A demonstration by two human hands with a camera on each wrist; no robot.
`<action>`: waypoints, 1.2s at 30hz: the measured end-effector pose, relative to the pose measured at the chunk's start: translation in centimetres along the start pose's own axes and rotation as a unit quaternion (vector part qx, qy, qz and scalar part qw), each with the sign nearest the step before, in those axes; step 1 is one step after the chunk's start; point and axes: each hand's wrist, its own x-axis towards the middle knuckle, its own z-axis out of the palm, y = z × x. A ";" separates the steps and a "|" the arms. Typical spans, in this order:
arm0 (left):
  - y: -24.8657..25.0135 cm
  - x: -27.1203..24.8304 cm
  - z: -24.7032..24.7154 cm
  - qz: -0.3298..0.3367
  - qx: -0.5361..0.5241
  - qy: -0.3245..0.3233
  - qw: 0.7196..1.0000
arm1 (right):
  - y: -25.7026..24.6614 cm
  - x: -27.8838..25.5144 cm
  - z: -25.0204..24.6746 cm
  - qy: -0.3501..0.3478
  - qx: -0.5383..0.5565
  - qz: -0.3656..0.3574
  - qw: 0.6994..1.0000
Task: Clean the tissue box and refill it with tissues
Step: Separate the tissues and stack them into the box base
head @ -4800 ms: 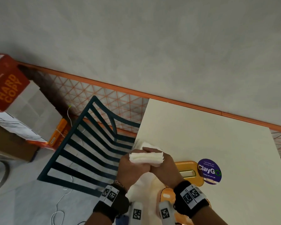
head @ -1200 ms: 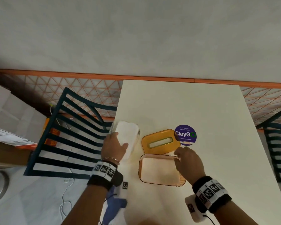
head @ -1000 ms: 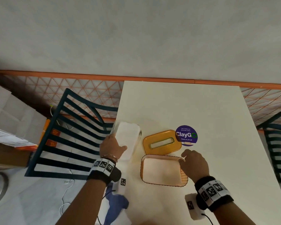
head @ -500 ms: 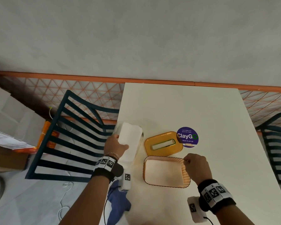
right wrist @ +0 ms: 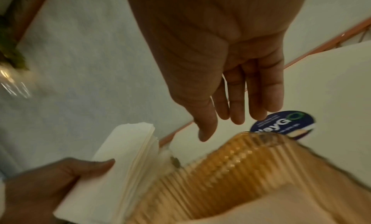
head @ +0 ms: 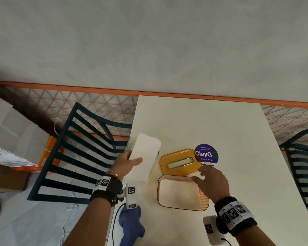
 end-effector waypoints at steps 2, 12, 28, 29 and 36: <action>0.0 -1.4 -0.5 0.017 -0.056 -0.015 0.998 | -2.1 0.1 -0.8 -0.019 0.070 -0.039 0.997; 0.7 -4.6 -1.0 0.104 -0.108 -0.029 0.988 | -14.4 0.6 -0.9 -0.153 0.307 -0.225 0.912; 4.7 -4.8 -4.7 0.256 0.093 -0.111 0.956 | -15.0 2.1 -1.9 -0.270 0.401 -0.240 0.841; 4.8 -4.8 -4.6 0.278 0.099 -0.120 0.948 | -14.9 1.9 -2.0 -0.256 0.391 -0.248 0.848; 3.9 -5.1 -3.7 0.240 0.006 -0.103 0.965 | -14.4 0.7 -1.9 -0.234 0.479 -0.222 0.816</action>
